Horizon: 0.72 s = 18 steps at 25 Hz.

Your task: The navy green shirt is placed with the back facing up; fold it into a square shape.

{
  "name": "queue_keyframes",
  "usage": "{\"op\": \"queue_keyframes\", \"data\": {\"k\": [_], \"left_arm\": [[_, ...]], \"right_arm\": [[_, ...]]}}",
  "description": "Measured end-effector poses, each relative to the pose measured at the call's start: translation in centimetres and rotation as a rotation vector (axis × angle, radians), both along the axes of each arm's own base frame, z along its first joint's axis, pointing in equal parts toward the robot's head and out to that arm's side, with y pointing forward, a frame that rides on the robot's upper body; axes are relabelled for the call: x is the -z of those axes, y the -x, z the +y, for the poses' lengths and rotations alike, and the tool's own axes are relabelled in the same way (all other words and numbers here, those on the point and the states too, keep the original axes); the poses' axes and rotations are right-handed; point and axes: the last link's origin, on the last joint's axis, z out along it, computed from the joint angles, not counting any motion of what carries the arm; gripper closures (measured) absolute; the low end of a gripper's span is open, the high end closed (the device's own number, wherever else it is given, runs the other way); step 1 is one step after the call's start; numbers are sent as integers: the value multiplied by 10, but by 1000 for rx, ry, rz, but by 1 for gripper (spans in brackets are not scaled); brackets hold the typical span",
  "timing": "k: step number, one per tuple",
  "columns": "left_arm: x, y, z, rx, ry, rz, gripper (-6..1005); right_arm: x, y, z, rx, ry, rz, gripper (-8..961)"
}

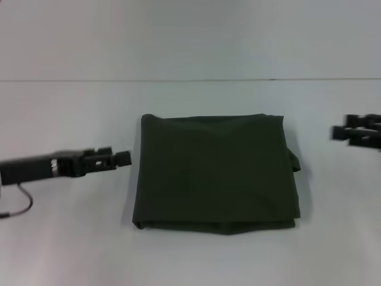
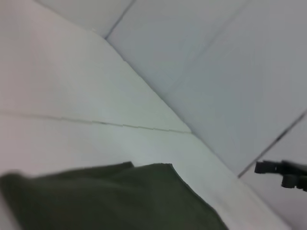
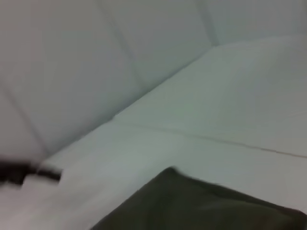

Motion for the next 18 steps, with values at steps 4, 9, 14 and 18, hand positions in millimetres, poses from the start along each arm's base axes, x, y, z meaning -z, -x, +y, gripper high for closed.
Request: {"op": "queue_keyframes", "data": {"k": [4,9,14,18], "left_arm": [[-1,-18,17,149,-39,88,92],[18,-38,27,275,6,174,36],[37,-44,25,300,36,208,36],[46,-52,24,321,58,204,36]], "right_arm": [[27,25,0,-155,48,-126,208],[59,40,-6,-240,123,-169,208],[70,37,-11,-253,134,-153,208],[72,33,-8,-222,121,-153,208]]}}
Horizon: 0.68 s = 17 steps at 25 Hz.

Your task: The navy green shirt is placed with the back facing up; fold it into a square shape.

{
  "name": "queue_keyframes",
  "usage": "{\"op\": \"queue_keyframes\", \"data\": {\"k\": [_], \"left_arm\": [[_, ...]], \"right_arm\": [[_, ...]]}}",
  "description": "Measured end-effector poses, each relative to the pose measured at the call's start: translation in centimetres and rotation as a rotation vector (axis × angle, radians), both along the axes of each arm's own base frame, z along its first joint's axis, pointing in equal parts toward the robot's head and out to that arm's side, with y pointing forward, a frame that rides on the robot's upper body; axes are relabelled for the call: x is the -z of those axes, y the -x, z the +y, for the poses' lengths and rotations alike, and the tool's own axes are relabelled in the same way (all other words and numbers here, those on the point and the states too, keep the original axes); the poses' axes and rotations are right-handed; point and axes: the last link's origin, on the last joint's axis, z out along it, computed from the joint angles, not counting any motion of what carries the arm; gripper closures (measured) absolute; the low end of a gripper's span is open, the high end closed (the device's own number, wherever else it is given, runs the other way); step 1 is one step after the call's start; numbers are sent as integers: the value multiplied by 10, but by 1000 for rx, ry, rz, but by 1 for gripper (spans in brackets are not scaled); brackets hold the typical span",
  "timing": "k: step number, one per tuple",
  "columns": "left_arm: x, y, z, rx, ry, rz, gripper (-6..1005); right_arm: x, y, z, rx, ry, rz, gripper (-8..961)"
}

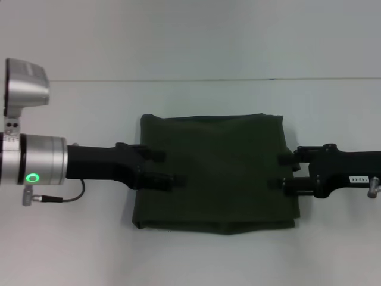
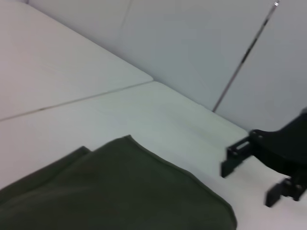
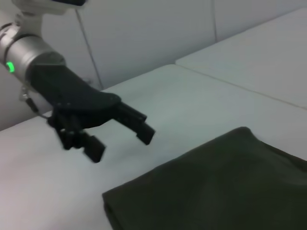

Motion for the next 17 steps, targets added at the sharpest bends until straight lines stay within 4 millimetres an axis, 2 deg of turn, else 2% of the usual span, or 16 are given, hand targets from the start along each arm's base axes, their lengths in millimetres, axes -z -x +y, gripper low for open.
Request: {"op": "queue_keyframes", "data": {"k": [9,17], "left_arm": [[5,-11,0,34,7,0,36],[5,-12,2,23,9,0,36]], "right_arm": [[-1,-2,7,18,-44,-11,209],[0,-2,8,15,-46,-15,209]]}}
